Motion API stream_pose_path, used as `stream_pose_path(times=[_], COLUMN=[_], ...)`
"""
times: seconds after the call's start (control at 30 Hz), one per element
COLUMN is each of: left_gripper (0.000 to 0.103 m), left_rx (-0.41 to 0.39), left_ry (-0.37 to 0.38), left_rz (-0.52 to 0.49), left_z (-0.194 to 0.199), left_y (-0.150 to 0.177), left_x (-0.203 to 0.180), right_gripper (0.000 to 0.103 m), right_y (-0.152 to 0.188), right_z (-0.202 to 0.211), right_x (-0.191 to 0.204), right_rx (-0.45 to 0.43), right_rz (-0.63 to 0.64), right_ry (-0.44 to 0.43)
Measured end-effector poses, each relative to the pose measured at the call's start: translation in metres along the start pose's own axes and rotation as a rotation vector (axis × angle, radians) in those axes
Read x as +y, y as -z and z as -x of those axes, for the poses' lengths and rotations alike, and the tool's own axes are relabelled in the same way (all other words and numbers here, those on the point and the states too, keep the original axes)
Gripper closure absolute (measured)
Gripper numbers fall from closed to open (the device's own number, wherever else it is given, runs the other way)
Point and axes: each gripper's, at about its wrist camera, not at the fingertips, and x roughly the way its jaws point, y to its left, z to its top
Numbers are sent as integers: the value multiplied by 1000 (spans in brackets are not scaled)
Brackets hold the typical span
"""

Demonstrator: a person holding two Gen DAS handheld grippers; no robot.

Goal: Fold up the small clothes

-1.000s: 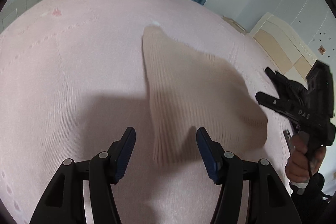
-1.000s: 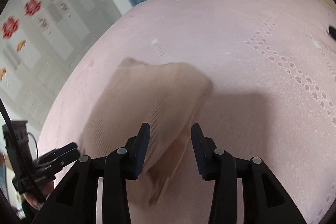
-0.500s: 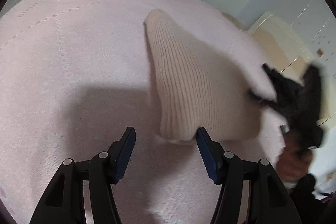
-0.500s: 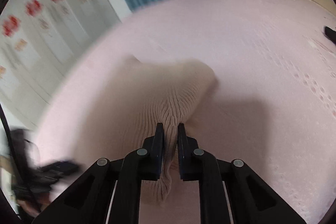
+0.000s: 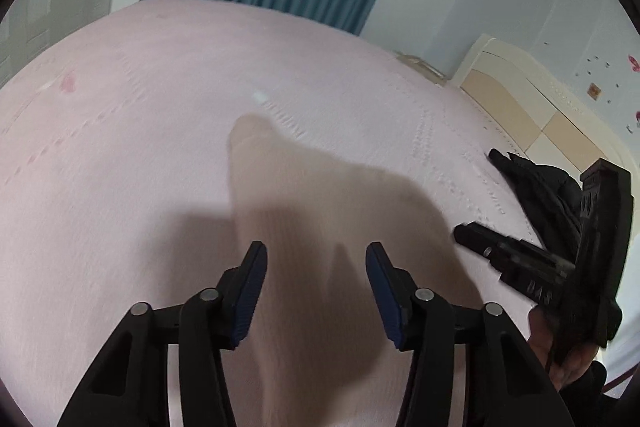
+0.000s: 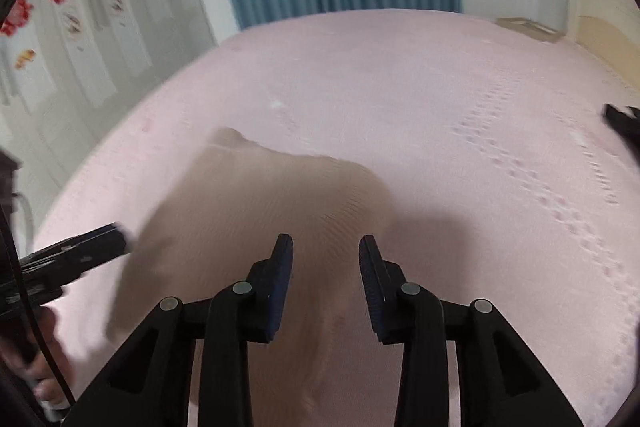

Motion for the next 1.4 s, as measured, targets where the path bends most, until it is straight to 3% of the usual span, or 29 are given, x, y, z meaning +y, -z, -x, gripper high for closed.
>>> stream_pose_path(times=[0.13, 0.33, 0.5, 0.87, 0.97, 1.1, 1.2, 1.3, 1.4], left_gripper=[77, 83, 83, 83, 76, 72, 72, 72, 72], left_rx=[41, 53, 35, 25, 40, 38, 31, 36, 20], left_ry=[-36, -93, -125, -121, -69, -89, -86, -108, -59], left_rz=[-38, -66, -116, -115, -123, -169, -150, -194, -179], left_z=[-23, -37, -41, -35, -22, -7, -2, -3, -1], left_y=[-6, 5, 14, 21, 25, 42, 51, 47, 29], left_x=[-7, -4, -13, -10, -13, -22, -19, -25, -23], right_gripper=[68, 70, 70, 70, 59, 58, 58, 58, 59], right_y=[-2, 7, 14, 19, 16, 18, 26, 29, 14], right_z=[-22, -47, -57, -61, -54, -32, -25, -25, -14], right_x=[3, -3, -2, -5, -6, -4, 3, 5, -1], right_rx=[43, 89, 90, 93, 113, 92, 91, 99, 57], right_rz=[7, -6, 13, 12, -8, -12, 32, 62, 27], right_ry=[18, 35, 66, 80, 110, 96, 99, 112, 102])
